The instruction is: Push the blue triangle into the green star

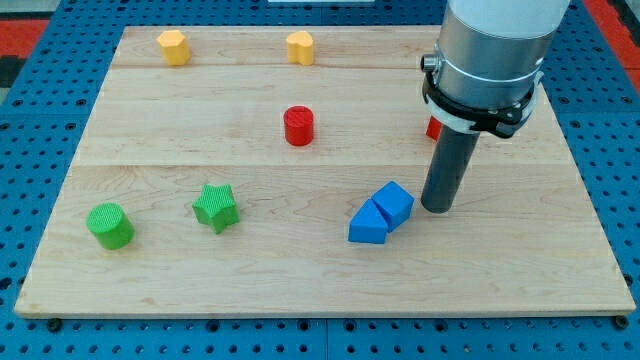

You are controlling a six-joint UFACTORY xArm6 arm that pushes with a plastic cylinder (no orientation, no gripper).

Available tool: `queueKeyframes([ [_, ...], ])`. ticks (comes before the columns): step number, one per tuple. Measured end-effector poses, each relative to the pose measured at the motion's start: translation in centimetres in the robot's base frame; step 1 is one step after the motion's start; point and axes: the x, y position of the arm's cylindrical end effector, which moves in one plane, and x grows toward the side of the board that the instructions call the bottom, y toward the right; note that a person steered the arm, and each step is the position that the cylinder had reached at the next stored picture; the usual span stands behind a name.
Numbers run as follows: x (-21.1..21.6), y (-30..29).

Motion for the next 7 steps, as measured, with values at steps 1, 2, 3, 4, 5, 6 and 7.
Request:
queueKeyframes([
  [1,0.7,-1.9],
  [2,2.7,-3.0],
  [3,3.5,-4.1],
  [4,3.5,-6.9],
  [5,4.6,-9.1],
  [6,5.8,-9.6],
  [7,6.3,-10.6],
])
